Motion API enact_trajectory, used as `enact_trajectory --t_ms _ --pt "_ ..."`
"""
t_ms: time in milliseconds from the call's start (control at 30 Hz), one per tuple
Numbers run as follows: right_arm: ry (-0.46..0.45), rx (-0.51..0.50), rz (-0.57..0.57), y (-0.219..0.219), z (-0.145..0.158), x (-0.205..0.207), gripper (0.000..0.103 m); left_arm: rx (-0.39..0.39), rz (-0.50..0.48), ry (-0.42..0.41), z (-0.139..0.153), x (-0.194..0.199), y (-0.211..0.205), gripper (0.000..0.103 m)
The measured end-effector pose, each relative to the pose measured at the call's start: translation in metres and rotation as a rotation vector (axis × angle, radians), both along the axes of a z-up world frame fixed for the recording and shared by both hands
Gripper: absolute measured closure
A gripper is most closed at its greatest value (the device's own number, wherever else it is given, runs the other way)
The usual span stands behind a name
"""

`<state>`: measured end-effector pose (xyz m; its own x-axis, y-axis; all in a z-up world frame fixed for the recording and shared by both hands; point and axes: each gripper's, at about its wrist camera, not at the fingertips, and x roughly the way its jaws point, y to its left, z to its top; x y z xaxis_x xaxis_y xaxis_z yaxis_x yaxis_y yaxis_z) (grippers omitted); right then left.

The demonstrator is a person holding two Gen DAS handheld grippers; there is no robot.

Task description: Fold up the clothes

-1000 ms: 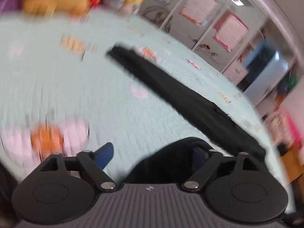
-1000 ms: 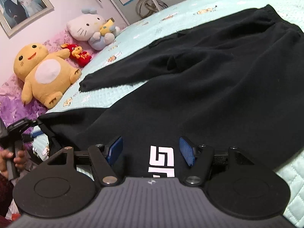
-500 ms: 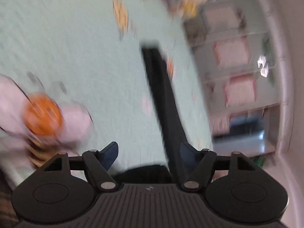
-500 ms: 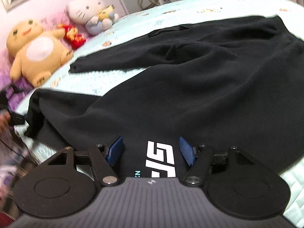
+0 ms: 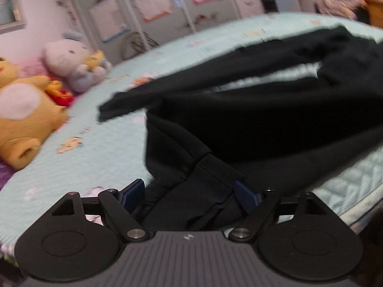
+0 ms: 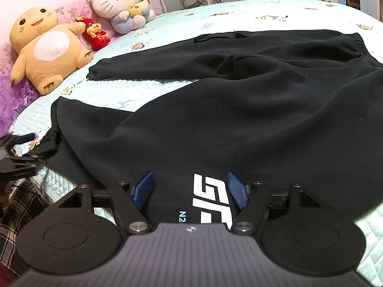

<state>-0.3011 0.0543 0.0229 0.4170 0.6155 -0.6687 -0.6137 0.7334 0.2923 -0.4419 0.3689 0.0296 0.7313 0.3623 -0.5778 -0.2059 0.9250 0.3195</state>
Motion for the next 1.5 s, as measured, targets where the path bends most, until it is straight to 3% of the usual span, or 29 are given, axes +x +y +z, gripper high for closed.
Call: enact_trajectory --t_ms 33,67,100,133,167,267,300,367,400,433,467,567,667,800,900,1067,1133,1200,1233,1267,1300,1367,1500 --pt "0.001 0.003 -0.004 -0.001 0.0 0.0 0.034 -0.03 -0.008 0.004 -0.001 0.001 0.008 0.016" --pt "0.002 0.006 -0.007 -0.002 0.0 0.0 0.034 -0.08 -0.007 0.006 0.001 0.0 0.017 0.029" --pt "0.001 0.008 -0.008 -0.002 0.0 -0.001 0.034 -0.135 0.005 0.009 0.006 -0.002 0.026 0.059" --pt "0.0 0.008 -0.009 -0.002 0.0 -0.001 0.034 -0.193 0.036 0.007 0.013 -0.001 0.033 0.071" --pt "-0.001 0.009 -0.008 -0.002 0.0 -0.001 0.034 -0.257 0.077 -0.014 0.022 -0.003 0.044 0.074" --pt "-0.001 0.016 -0.004 -0.004 0.001 -0.001 0.034 -0.612 0.261 -0.215 0.055 -0.025 0.117 0.073" --pt "0.003 0.025 -0.005 -0.006 0.001 -0.001 0.034 -0.692 0.336 -0.27 0.062 -0.032 0.136 0.067" --pt "0.014 0.052 -0.012 -0.011 0.001 0.0 0.034 -0.749 0.509 -0.342 0.062 -0.046 0.161 0.055" --pt "0.023 0.071 -0.021 -0.016 0.002 0.001 0.034 -0.775 0.595 -0.377 0.063 -0.053 0.173 0.04" --pt "0.033 0.092 -0.033 -0.021 0.002 0.002 0.034 -0.802 0.682 -0.413 0.063 -0.06 0.185 0.035" --pt "0.045 0.117 -0.045 -0.027 0.003 0.002 0.034 -0.837 0.737 -0.437 0.061 -0.068 0.19 0.034" --pt "0.051 0.186 -0.125 -0.059 0.008 0.004 0.034 -0.945 0.779 -0.448 0.045 -0.087 0.181 0.034" --pt "0.019 0.206 -0.236 -0.097 0.014 0.01 0.034 -0.891 0.731 -0.343 0.029 -0.082 0.151 0.033" --pt "-0.072 0.129 -0.416 -0.147 0.025 0.039 0.034 -0.803 0.675 -0.226 0.011 -0.076 0.112 0.028" --pt "-0.09 0.11 -0.562 -0.185 0.025 0.073 0.034 -0.744 0.683 -0.24 0.012 -0.062 0.109 0.012" --pt "-0.005 0.239 -0.806 -0.24 0.007 0.133 0.032 -0.729 0.705 -0.255 0.014 -0.037 0.12 0.01" --pt "0.088 0.335 -0.822 -0.251 -0.009 0.155 0.032 -0.723 0.715 -0.262 0.015 -0.027 0.124 0.016" --pt "0.168 0.41 -0.803 -0.254 -0.025 0.174 0.032 -0.718 0.724 -0.268 0.016 -0.018 0.129 0.048" --pt "0.195 0.43 -0.778 -0.25 -0.031 0.182 0.032 -0.716 0.729 -0.271 0.017 -0.013 0.132 0.059" --pt "0.192 0.436 -0.761 -0.245 -0.033 0.186 0.035 -0.713 0.734 -0.274 0.017 -0.008 0.134 0.081" --pt "0.195 0.433 -0.76 -0.243 -0.034 0.19 0.049 -0.71 0.738 -0.277 0.018 -0.003 0.136 0.088" --pt "0.207 0.425 -0.765 -0.24 -0.038 0.197 0.076 -0.705 0.748 -0.283 0.018 0.007 0.141 0.089" --pt "0.209 0.445 -0.784 -0.242 -0.028 0.187 0.084 -0.663 0.755 -0.356 0.047 0.004 0.15 0.09"
